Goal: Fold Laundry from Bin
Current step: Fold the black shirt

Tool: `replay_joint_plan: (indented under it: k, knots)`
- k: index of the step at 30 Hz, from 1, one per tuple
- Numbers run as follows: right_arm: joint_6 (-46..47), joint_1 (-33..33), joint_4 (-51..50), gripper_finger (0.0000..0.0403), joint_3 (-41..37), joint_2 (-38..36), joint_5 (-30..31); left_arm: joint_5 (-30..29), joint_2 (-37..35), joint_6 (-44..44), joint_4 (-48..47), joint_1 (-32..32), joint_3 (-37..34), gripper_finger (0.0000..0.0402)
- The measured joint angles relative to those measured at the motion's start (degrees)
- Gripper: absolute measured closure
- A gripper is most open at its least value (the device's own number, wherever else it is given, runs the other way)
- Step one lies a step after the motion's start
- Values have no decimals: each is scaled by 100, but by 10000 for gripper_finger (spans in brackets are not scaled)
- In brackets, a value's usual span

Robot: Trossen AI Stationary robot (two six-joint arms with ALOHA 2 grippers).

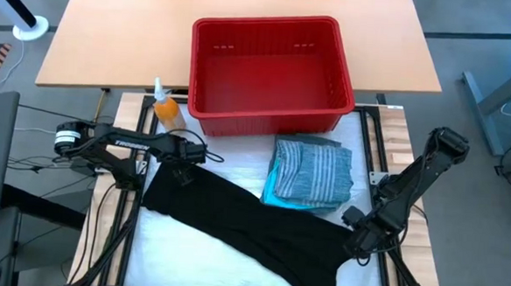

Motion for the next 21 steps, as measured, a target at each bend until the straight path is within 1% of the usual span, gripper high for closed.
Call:
replay_joint_plan:
  k: [2,5,8,10,12,14,16,19,21]
  knots:
    - [-66,0,-308,217,214,0,-25,-12,-65,101,-18,-1,116,259]
    - [-168,0,-538,184,509,-2,-255,-20,-188,221,-11,-2,339,259]
    - [-62,20,-610,163,746,-2,-584,91,-334,375,44,-23,562,259]
    - [231,81,-280,159,864,-2,-620,482,-453,526,199,-98,690,259]
    - [679,193,604,158,892,5,-333,1153,-582,621,531,-297,727,259]
    - [1083,343,1527,161,895,132,174,1743,-702,594,972,-654,702,259]
    - [1538,464,2168,166,897,392,542,1997,-766,486,1441,-1161,661,259]
    - [2128,603,2685,174,897,928,687,2007,-780,458,2083,-2079,596,259]
    - [2550,686,2924,178,893,1328,698,1829,-780,535,2484,-2673,596,259]
